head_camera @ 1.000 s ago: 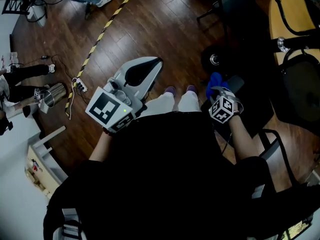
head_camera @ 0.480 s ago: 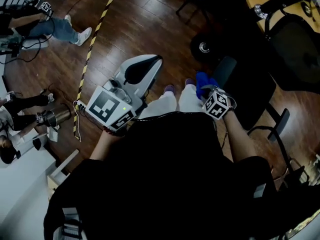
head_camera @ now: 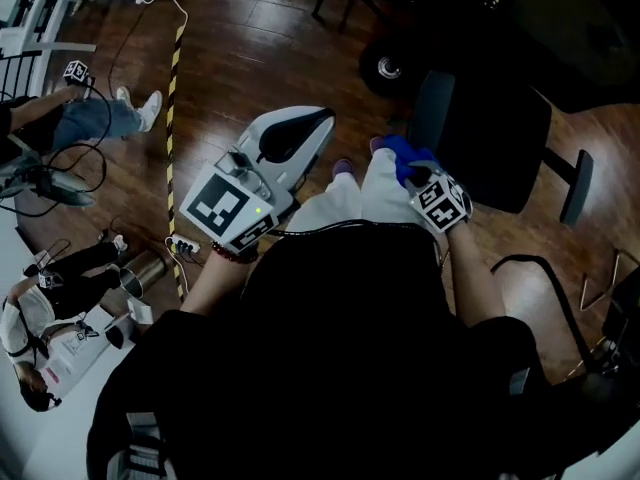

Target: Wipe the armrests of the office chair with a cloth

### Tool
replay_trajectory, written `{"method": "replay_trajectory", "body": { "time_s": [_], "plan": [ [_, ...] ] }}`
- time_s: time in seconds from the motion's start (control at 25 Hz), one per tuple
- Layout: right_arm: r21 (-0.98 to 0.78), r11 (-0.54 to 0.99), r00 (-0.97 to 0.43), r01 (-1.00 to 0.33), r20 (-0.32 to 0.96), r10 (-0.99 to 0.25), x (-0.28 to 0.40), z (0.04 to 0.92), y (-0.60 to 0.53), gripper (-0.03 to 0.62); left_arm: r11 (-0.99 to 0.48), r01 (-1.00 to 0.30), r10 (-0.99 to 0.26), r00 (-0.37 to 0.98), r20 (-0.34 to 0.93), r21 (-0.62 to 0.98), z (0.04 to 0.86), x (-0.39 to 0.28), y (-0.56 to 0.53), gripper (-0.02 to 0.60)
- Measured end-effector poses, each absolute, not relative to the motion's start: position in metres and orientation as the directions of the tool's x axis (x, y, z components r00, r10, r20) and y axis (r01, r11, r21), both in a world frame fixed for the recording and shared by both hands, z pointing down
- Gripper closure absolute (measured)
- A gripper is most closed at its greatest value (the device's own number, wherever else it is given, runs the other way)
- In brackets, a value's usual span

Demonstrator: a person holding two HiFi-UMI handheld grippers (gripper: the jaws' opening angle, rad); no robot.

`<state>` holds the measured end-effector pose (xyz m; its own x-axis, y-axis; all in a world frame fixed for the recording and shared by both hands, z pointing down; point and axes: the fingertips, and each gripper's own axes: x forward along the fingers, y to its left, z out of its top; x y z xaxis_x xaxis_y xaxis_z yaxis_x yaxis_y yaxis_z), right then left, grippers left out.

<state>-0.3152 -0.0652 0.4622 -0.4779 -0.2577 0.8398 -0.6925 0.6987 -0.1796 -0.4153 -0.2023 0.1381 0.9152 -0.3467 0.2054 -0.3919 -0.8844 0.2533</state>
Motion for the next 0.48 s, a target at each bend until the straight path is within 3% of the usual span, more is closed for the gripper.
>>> {"method": "replay_trajectory", "body": {
  "time_s": [0.2,0.48],
  "plan": [
    [-0.213,0.584,-0.531,-0.783,0.719,-0.449,-0.293,0.454,-0.061,0.557,-0.937,-0.255,-0.229,0.965,0.129,0.239,0.147,-0.377,-0.177,0.575],
    [-0.297,0.384,-0.472,-0.874,0.706,-0.528,-0.237,0.476,-0.044,0.556,-0.949,-0.194,-0.164,0.977,0.137,0.247,0.161,-0.331,-0.169,0.575]
  ]
}}
